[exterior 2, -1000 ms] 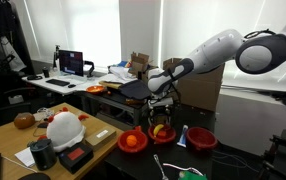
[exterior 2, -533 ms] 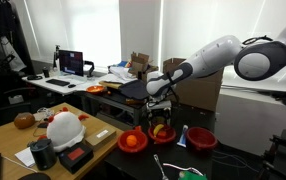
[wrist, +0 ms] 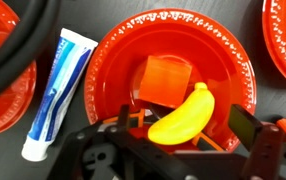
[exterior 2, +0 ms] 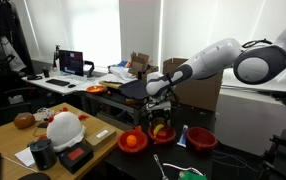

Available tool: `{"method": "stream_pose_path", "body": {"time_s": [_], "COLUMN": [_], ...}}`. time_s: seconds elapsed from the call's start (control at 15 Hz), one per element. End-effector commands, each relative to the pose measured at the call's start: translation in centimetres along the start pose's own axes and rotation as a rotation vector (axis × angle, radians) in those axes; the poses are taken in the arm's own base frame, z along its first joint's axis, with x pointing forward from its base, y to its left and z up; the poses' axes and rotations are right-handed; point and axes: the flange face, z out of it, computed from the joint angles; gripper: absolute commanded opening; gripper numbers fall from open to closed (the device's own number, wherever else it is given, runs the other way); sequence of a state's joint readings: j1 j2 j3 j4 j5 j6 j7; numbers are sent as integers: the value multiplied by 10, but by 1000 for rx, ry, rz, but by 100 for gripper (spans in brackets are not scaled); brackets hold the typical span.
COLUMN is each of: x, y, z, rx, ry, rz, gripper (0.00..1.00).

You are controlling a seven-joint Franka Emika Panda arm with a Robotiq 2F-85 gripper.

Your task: Pick up the banana plush toy and put it on the table

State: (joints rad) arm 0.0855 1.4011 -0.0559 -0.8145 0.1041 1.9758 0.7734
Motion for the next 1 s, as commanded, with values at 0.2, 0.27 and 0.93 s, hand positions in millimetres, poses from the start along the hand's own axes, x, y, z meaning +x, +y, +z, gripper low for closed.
{"method": "stream_pose_path", "body": {"time_s": [0.2, 0.27, 0.93], "x": [4, 4, 10], "y": [3, 4, 4], "z": [4, 5, 11], "rx": [-2, -3, 28], "ry": [-47, -51, -56], "rz": [57, 57, 49], "gripper": [100, 100, 51]}}
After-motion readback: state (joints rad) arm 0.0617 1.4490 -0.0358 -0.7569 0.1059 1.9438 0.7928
